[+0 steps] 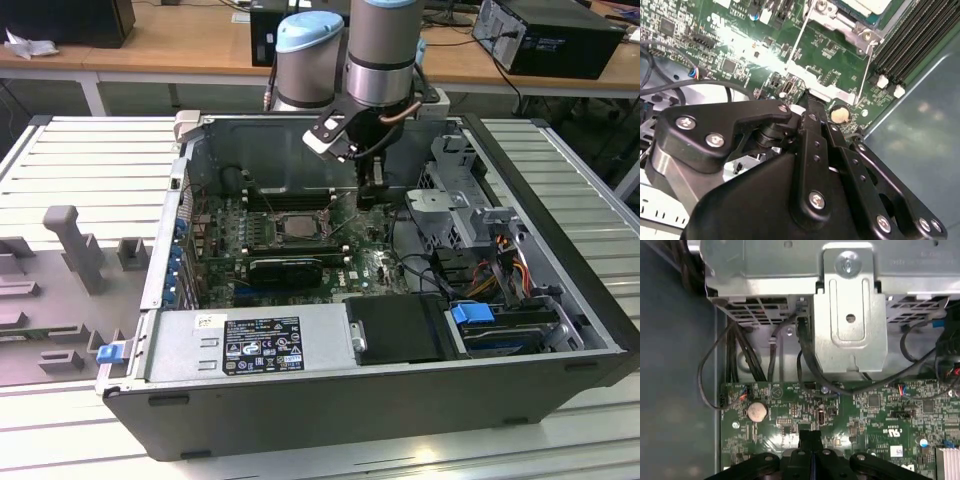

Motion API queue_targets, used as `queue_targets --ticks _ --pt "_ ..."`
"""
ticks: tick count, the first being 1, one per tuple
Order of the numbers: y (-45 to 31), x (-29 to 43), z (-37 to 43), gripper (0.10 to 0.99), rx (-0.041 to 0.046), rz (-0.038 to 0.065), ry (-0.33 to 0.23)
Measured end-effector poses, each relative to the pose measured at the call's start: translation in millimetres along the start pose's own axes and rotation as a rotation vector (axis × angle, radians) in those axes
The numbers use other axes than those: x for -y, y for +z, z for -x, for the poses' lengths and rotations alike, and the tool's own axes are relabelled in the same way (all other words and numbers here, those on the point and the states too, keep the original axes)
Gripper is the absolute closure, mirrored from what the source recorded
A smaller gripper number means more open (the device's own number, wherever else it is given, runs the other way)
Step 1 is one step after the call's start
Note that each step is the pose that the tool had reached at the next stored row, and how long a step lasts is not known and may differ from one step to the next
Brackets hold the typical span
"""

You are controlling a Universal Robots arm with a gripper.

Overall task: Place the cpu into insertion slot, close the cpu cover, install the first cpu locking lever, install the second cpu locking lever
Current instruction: 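Close the cpu cover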

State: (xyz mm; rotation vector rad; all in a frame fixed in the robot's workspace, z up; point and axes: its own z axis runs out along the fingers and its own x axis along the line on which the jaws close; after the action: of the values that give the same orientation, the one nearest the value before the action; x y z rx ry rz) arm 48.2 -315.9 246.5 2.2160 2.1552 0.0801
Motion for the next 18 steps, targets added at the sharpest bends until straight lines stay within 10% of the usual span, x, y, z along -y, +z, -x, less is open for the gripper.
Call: queue_targets --ticks 18 --pt "-1.7 25.2 0.6 0.98 -0.0003 0.0 0.0"
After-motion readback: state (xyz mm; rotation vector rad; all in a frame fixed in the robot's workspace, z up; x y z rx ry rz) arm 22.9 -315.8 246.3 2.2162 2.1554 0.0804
